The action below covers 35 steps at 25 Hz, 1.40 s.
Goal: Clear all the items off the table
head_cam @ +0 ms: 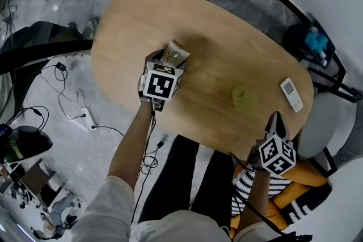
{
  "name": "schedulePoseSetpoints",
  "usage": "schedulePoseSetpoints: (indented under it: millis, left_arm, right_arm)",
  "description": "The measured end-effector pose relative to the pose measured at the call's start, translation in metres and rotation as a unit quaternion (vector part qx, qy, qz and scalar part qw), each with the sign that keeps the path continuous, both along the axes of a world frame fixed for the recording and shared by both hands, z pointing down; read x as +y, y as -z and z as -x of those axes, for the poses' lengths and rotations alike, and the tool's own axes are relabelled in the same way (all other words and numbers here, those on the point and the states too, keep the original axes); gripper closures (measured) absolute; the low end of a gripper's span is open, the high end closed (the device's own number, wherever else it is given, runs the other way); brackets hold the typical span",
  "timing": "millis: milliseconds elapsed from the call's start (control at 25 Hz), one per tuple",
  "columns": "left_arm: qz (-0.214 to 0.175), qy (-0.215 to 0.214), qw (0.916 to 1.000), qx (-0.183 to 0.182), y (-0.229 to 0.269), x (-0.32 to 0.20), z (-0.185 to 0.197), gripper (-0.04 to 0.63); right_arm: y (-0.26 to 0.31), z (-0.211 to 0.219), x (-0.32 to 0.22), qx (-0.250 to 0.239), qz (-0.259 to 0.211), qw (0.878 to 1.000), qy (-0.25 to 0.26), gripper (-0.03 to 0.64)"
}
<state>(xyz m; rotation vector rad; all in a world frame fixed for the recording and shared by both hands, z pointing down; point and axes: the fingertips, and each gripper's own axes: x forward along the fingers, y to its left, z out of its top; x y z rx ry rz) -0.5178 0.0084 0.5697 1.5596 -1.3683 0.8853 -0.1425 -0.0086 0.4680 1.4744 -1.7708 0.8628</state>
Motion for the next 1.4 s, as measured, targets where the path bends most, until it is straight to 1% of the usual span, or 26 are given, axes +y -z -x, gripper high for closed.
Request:
schedulePoseSetpoints:
  millis: [200, 320, 400, 480, 560, 680, 800, 880, 1040, 1200, 1400]
  left_arm:
    - [0.005, 0.002, 0.9998, -0.017, -0.008, -0.004, 0.001, 0.250]
    - [0.018, -0.004, 0.9995, -0.025, -0.013, -0.001, 0.001, 0.253]
    - [0.028, -0.012, 0.9990, -0.033, -0.015, 0.000, -0.001, 0.292]
    - [0.031, -0.015, 0.9986, -0.039, -0.014, 0.001, -0.001, 0.301]
    - [0.036, -0.010, 0.9986, -0.038, -0.014, 0.003, 0.000, 0.309]
    - [0.044, 0.000, 0.9983, -0.038, -0.016, 0.005, 0.001, 0.357]
    - [0.036, 0.003, 0.9980, -0.053, -0.014, 0.003, 0.000, 0.377]
    - [0.032, 0.013, 0.9981, -0.051, -0.009, 0.004, -0.004, 0.388]
    - [0.017, 0.030, 0.9985, -0.044, 0.004, 0.003, -0.012, 0.390]
    - [0.014, 0.030, 0.9985, -0.045, 0.015, 0.007, -0.022, 0.390]
    - [-0.004, 0.033, 0.9984, -0.046, 0.042, 0.003, -0.037, 0.390]
  right_arm:
    - [-0.003, -0.004, -0.002, -0.005, 0.002, 1.000, -0.003, 0.594]
    - [-0.007, -0.007, 0.000, -0.009, 0.005, 1.000, -0.006, 0.592]
    - [-0.011, -0.009, 0.001, -0.011, 0.006, 1.000, -0.006, 0.592]
    - [-0.013, -0.010, 0.002, -0.014, 0.006, 1.000, -0.007, 0.592]
    - [-0.013, -0.011, 0.005, -0.015, 0.006, 1.000, -0.008, 0.592]
    - [-0.012, -0.014, 0.007, -0.016, 0.005, 1.000, -0.007, 0.592]
    - [-0.013, -0.020, 0.005, -0.015, 0.004, 1.000, -0.005, 0.594]
    - [-0.014, -0.022, 0.004, -0.018, 0.001, 1.000, -0.007, 0.592]
    - [-0.013, -0.027, 0.005, -0.027, -0.006, 0.999, -0.016, 0.594]
    - [-0.010, -0.038, 0.008, -0.030, -0.006, 0.999, -0.020, 0.592]
    - [0.000, -0.059, 0.010, -0.029, -0.011, 0.999, -0.030, 0.592]
